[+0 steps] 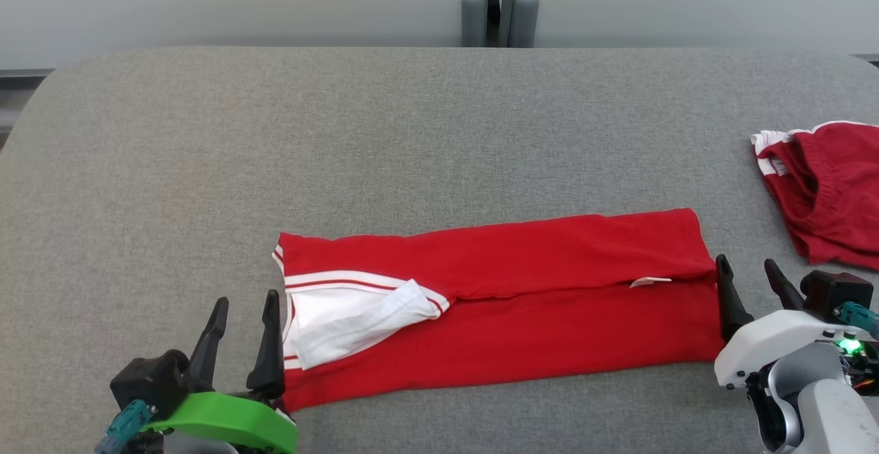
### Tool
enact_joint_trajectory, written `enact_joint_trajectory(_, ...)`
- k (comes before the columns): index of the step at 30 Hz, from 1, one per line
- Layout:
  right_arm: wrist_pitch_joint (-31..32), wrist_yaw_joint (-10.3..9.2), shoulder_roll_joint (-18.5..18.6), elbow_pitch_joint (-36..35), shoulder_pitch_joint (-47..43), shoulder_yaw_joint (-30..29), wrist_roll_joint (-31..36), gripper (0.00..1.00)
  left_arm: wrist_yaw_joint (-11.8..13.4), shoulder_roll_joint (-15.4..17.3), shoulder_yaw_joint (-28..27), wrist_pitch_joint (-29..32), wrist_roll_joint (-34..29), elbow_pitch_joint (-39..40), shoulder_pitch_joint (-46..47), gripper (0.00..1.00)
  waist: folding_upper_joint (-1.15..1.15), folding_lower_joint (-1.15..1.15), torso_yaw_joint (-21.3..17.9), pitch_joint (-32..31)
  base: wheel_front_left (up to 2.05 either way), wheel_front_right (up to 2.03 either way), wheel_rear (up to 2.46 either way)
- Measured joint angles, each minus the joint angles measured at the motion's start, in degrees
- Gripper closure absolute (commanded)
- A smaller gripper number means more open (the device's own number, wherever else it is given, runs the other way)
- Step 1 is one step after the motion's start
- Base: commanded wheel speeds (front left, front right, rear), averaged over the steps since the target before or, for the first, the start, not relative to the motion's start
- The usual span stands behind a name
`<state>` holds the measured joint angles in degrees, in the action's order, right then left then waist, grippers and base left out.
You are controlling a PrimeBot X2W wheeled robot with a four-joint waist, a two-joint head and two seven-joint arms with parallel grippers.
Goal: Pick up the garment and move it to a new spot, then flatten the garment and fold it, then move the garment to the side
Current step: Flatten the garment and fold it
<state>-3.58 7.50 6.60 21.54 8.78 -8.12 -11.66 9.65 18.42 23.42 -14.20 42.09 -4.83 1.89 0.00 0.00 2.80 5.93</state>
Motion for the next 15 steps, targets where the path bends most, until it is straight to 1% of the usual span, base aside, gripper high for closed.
enact_joint_trajectory(2,1.6,0.0,0.1,0.6,0.4,0.1,0.4,0.0,0.4,0.0,0.1,-0.1,-1.0,0.0,0.2,0.0,0.0,0.0,0.4,-0.2,0.0,0.0,0.0)
enact_joint_trajectory(6,4.1,0.0,0.4,3.6,1.7,-0.9,1.8,0.0,0.5,-0.1,0.6,-0.3,-2.3,-0.2,0.6,0.0,0.0,0.0,1.8,-0.5,0.0,0.0,0.0)
enact_joint_trajectory(11,6.1,0.0,1.0,8.8,2.6,-2.6,4.4,0.0,0.7,-0.2,0.7,-0.3,-2.5,-0.3,0.9,0.0,0.0,0.0,4.2,-0.7,0.0,0.0,0.0)
enact_joint_trajectory(15,7.1,0.0,0.8,12.3,2.7,-2.8,5.0,0.0,0.9,0.0,0.4,-0.3,-2.4,-0.5,0.7,0.0,0.0,0.0,6.1,-1.0,0.0,0.0,0.0)
